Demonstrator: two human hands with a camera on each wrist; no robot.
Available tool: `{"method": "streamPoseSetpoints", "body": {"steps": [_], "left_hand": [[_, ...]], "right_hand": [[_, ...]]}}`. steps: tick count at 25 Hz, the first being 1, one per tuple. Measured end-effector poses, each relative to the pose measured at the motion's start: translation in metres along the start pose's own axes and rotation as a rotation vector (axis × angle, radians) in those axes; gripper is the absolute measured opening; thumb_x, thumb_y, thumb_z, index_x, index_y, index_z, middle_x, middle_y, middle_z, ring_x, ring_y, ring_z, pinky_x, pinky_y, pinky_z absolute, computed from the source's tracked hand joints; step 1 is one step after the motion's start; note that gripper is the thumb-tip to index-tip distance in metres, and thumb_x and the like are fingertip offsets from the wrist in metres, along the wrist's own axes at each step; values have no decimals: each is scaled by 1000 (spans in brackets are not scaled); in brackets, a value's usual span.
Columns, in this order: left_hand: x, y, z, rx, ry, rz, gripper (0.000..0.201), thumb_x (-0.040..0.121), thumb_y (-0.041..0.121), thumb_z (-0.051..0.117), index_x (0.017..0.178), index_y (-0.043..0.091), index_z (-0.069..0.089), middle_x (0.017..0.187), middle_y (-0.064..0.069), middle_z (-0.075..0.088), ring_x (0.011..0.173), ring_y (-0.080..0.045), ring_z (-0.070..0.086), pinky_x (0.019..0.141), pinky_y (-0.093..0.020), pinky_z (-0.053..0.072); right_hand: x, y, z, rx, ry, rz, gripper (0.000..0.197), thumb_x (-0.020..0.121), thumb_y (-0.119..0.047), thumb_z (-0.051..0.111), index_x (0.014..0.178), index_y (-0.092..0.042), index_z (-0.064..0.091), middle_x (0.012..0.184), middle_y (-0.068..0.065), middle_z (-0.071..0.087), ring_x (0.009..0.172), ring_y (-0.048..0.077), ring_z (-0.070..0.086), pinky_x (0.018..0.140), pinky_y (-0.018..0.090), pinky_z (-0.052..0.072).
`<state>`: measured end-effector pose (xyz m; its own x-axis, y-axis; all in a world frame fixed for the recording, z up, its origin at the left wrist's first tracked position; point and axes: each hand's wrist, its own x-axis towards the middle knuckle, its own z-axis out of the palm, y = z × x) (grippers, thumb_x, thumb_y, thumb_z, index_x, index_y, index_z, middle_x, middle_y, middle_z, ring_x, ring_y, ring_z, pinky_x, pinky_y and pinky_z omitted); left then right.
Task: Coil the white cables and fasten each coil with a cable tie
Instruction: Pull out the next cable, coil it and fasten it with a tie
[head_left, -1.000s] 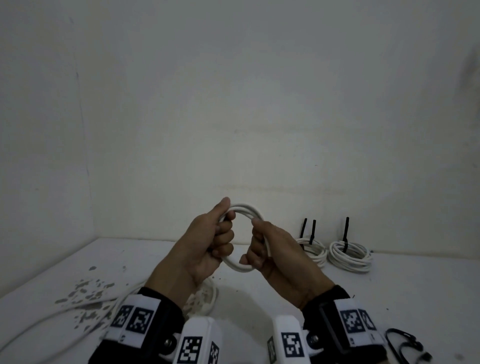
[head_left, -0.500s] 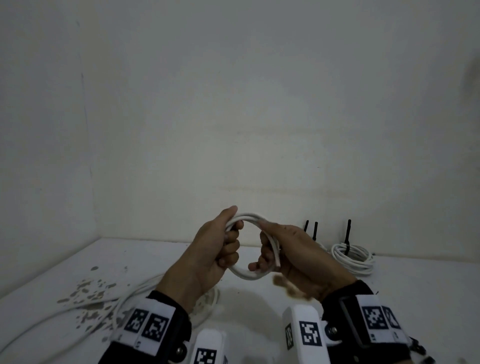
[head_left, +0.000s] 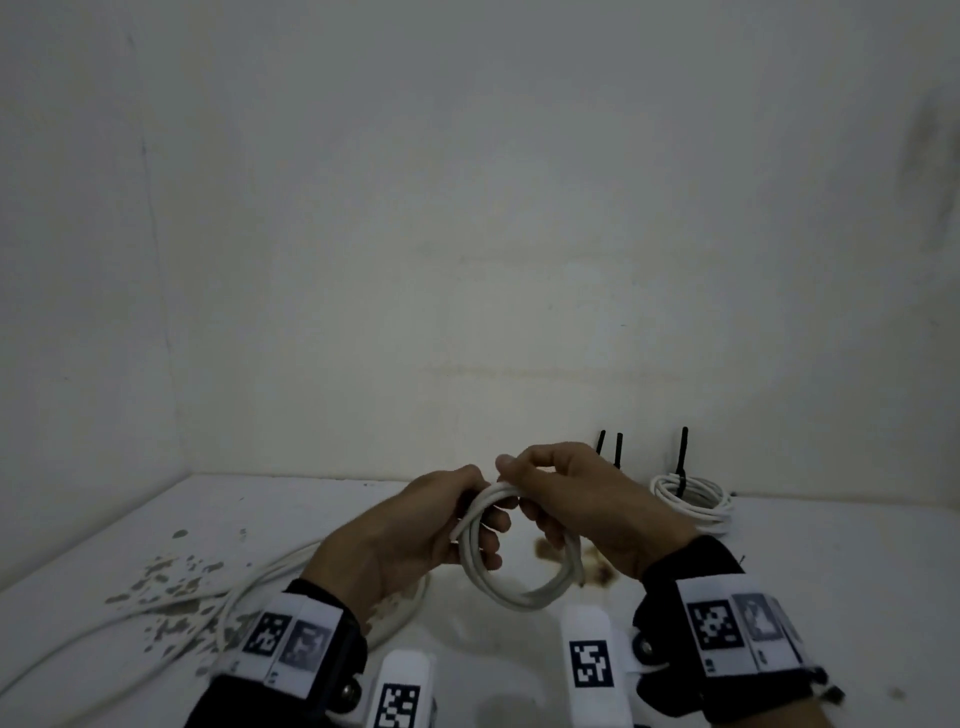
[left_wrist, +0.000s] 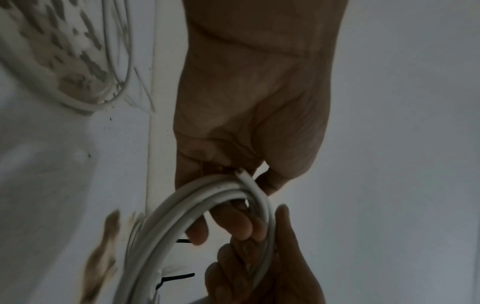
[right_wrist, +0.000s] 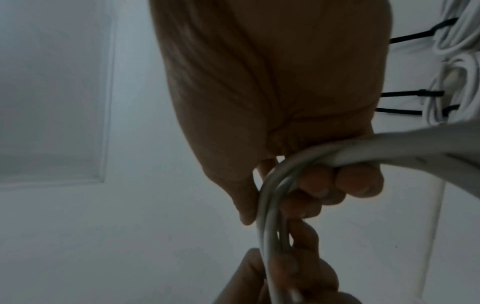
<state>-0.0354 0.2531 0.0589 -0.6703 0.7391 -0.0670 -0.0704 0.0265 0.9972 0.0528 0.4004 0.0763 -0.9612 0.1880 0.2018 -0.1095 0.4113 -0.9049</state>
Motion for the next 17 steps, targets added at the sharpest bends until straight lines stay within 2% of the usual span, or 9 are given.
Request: {"method": "streamPoseSetpoints", "body": {"steps": [3,6,9,11,13,17], "left_hand": [[4,-3,10,48,94,-58,35,98,31,37,87,5,58,52,2,39,42,-11,31,52,-28,42],[5,-5,16,52,101,-79,45,99,47,39,82,7,54,52,5,25,42,-10,20,48,-25,34],[7,-9,17,137,143,-59,54,94,60,47,68,12,53,52,4,29,44,-12,26,46,-24,35],[9,-12,18,189,190,-34,52,94,59,50,66,14,52,51,6,34,44,-12,30,46,-24,35],[12,-16,21,187,214,-22,51,95,56,49,66,14,51,49,6,34,45,-12,31,46,-24,35],[10,-25,39,194,202,-49,54,93,61,48,68,14,51,49,7,33,47,-13,31,48,-26,36]], "right_hand": [[4,2,10,-62,35,12,36,97,-40,61,87,-6,66,61,2,57,51,16,45,47,26,39],[4,4,10,-39,52,29,39,97,-41,60,98,-2,62,64,6,61,50,16,49,48,26,43],[0,5,4,-9,41,82,46,99,-48,52,103,-4,64,75,15,69,62,24,63,64,37,54],[-4,9,-7,-81,68,128,46,99,-53,47,102,-11,66,87,15,74,77,27,68,76,40,57],[-12,12,-26,-204,67,186,45,99,-54,46,100,-14,66,89,9,74,80,23,68,75,36,55],[-42,18,-85,-522,-24,323,46,103,-47,42,95,-10,68,82,5,72,65,16,64,60,28,52]]}}
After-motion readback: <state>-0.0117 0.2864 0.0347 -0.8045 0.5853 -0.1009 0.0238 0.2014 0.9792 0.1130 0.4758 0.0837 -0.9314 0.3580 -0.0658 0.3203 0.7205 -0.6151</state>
